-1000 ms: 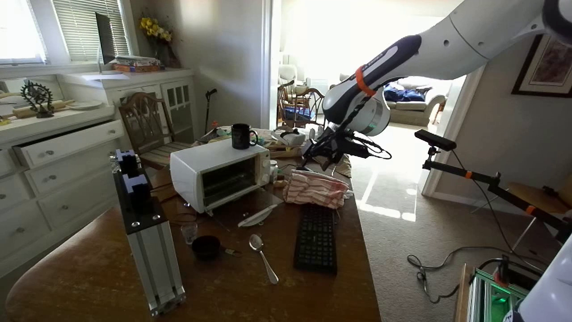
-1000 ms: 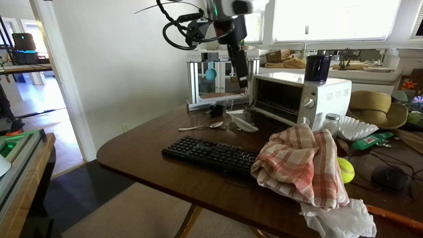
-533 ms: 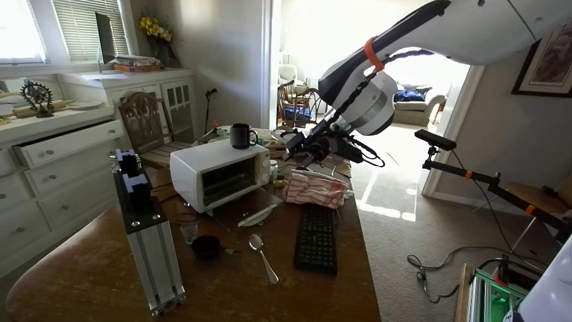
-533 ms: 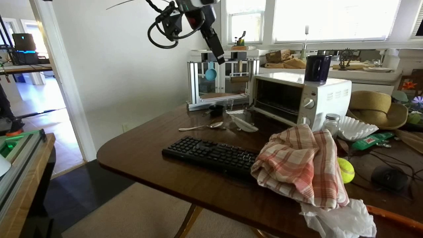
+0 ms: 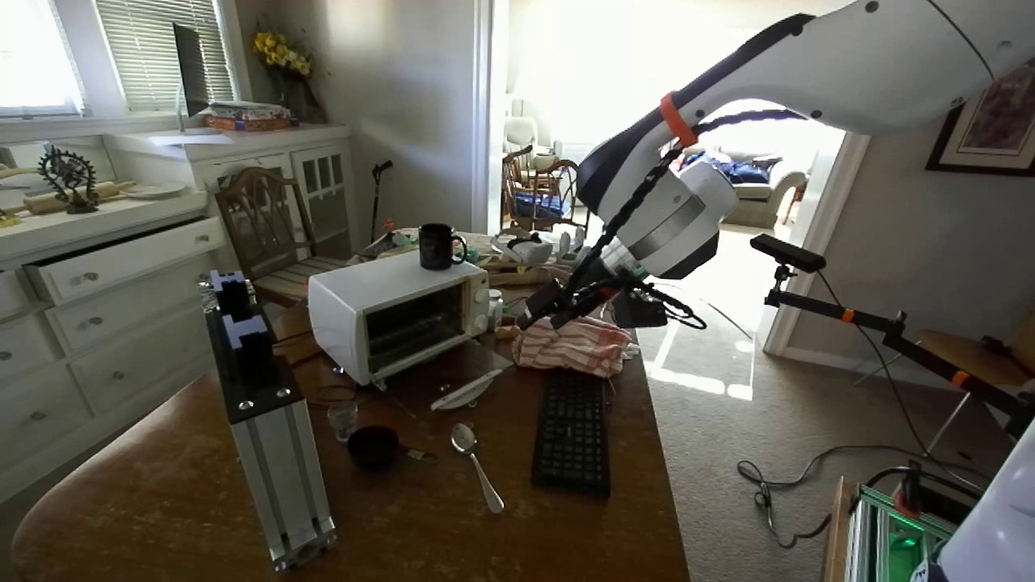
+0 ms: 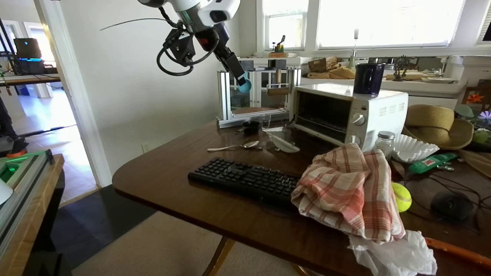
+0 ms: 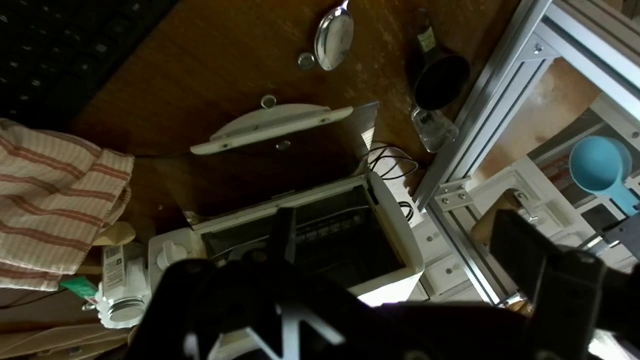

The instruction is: Close the oven

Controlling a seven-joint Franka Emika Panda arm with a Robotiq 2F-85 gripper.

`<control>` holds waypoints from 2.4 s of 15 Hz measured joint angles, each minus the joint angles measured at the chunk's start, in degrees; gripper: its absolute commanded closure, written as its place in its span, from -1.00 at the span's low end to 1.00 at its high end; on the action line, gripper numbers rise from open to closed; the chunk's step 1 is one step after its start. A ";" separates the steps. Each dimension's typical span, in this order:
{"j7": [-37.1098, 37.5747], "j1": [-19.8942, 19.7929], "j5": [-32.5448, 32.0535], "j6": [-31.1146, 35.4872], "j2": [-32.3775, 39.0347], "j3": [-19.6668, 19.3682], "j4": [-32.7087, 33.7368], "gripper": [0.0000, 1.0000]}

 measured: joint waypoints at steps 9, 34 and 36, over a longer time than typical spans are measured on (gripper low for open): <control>-2.52 0.12 1.74 3.32 3.68 0.25 0.17 -0.32; -20.52 6.11 4.39 22.32 41.90 0.25 28.26 0.98; -20.65 6.15 4.39 22.41 42.27 0.21 28.76 1.00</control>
